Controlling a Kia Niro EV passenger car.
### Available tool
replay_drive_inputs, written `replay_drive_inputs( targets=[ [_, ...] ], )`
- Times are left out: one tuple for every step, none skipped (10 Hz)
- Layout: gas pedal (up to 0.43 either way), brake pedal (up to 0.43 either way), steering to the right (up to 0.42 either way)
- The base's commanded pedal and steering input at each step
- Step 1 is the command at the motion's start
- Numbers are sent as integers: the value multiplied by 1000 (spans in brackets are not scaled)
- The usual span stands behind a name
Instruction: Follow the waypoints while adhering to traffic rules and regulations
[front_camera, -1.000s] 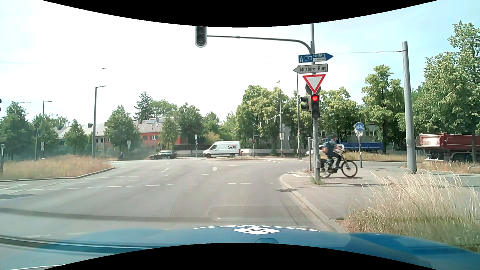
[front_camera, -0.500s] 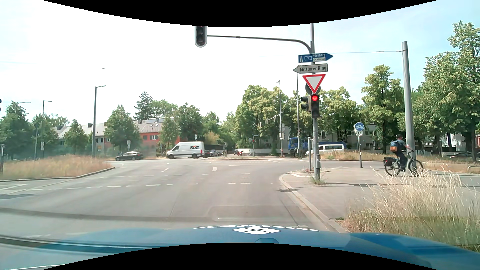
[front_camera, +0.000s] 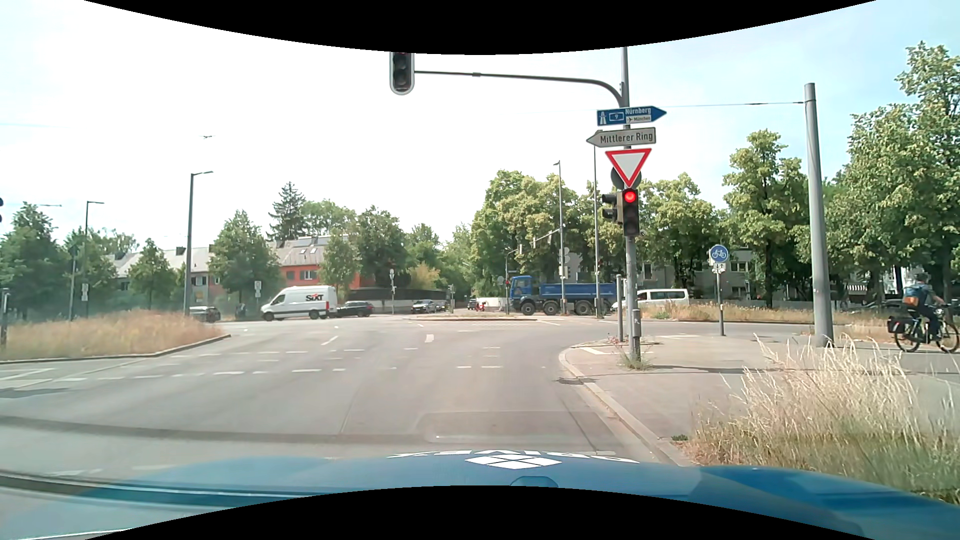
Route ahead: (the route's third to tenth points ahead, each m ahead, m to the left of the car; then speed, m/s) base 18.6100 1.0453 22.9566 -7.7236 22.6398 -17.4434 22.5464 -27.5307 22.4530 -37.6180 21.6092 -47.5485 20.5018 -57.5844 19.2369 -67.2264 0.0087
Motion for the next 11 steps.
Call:
replay_drive_inputs(
  targets=[
    [0,250,4],
    [0,256,4],
    [0,256,4],
    [0,256,4],
    [0,256,4],
    [0,256,4],
    [0,256,4],
    [0,256,4],
    [0,256,4],
    [0,256,4],
    [0,256,4]
  ],
)
